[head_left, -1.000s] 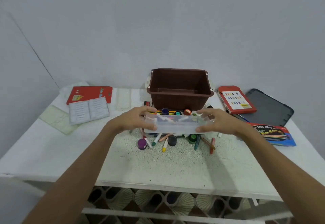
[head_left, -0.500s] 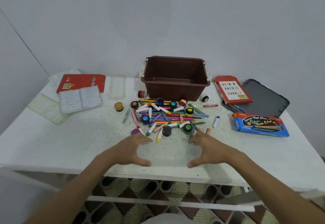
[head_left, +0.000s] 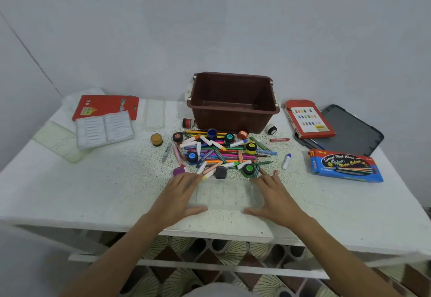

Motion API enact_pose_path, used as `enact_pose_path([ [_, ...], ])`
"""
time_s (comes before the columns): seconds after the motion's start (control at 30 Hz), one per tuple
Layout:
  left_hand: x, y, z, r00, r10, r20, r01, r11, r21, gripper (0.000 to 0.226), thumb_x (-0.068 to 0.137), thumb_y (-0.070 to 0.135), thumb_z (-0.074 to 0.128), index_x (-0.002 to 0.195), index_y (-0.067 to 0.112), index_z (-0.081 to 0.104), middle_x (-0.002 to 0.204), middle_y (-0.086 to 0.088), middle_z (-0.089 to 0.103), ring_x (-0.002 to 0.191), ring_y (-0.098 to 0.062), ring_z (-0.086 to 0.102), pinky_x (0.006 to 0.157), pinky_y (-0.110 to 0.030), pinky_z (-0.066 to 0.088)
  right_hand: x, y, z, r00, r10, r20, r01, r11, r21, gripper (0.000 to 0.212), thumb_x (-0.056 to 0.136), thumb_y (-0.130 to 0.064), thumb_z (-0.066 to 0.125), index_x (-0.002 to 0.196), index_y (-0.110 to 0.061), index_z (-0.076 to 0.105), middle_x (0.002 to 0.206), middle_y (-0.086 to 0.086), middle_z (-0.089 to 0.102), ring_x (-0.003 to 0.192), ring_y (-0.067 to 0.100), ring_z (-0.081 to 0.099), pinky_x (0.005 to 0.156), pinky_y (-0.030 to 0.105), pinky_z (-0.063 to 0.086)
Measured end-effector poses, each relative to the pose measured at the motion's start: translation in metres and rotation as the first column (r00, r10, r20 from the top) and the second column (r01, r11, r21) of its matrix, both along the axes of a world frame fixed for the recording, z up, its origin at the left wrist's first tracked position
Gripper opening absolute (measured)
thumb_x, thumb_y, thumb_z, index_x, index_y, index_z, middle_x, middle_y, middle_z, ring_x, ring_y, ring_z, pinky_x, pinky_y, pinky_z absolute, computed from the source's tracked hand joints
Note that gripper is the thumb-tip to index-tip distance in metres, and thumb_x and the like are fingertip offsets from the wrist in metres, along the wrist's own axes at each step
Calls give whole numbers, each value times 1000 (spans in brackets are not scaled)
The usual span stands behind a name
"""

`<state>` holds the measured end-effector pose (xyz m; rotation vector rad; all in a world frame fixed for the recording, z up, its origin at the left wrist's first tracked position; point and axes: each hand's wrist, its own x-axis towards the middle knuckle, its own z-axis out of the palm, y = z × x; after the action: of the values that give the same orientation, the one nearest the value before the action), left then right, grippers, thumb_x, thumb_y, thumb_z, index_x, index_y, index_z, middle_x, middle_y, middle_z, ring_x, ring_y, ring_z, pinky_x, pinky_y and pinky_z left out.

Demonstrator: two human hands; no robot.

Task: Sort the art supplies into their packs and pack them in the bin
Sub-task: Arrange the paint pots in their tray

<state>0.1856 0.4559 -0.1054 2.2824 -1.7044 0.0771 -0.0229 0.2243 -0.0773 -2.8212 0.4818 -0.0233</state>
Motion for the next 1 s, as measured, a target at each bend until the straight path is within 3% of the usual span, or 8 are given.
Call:
enact_pose_path([
  [0.13,-4,-7,-2,999,47,1,-47,999,2,84,85,65,50,145,8,40,141,-7,47,130,-23,40,103,-41,41,2,-1,-4,999,-23,45,22,999,23,95,72,-77,55,146,-20,38,134,-2,40,128,20,34,117,34,0],
  [0.2,-5,-8,-4,998,66,-14,-66,998,8,85,86,67,48,147,9,37,143,-7,45,131,-24,39,104,-43,40,4,-1,-6,998,-33,57,32,999,28,93,74,-74,59,146,-19,39,136,0,38,130,21,35,117,37,-3],
  [0.33,-4,-9,-8,995,98,-21,-97,995,35,90,87,77,39,149,13,33,145,-5,42,133,-23,38,107,-41,36,4,-2,-3,999,-20,33,19,1000,21,92,75,-79,52,145,-20,40,131,-2,40,124,20,37,118,38,10],
  [0.4,-4,-10,-11,994,105,-24,-104,994,32,89,87,77,37,149,13,34,144,-5,43,132,-23,39,106,-41,37,8,-5,1,997,-59,44,56,997,51,86,78,-81,44,138,-21,48,124,-4,46,113,16,39,106,34,31],
  [0.5,-4,-9,-12,993,112,-31,-111,994,13,89,87,77,37,149,13,34,144,-5,43,132,-24,40,106,-42,40,22,-11,7,981,-139,134,134,990,47,61,90,-63,48,132,-19,53,117,-1,56,106,18,46,91,33,41],
  [0.63,-5,-9,-13,993,114,-33,-114,993,-5,90,86,77,39,149,13,34,143,-5,43,132,-24,40,106,-41,39,43,-13,10,968,-196,154,190,980,51,41,94,-33,57,133,-20,54,107,7,61,101,28,52,84,38,45],
  [0.77,-5,-9,-13,993,110,-35,-111,994,-12,89,86,76,40,149,13,35,143,-5,43,131,-24,40,106,-41,41,55,-12,4,965,-235,119,231,972,47,33,94,-31,59,125,-22,60,113,6,61,103,28,52,83,38,46],
  [1.0,-4,-9,-14,993,110,-45,-110,994,-10,90,86,76,42,148,11,35,142,-6,44,130,-25,41,104,-44,43,60,-11,-2,948,-277,156,249,952,178,28,93,-20,61,121,-15,62,111,9,56,105,27,52,77,28,35],
])
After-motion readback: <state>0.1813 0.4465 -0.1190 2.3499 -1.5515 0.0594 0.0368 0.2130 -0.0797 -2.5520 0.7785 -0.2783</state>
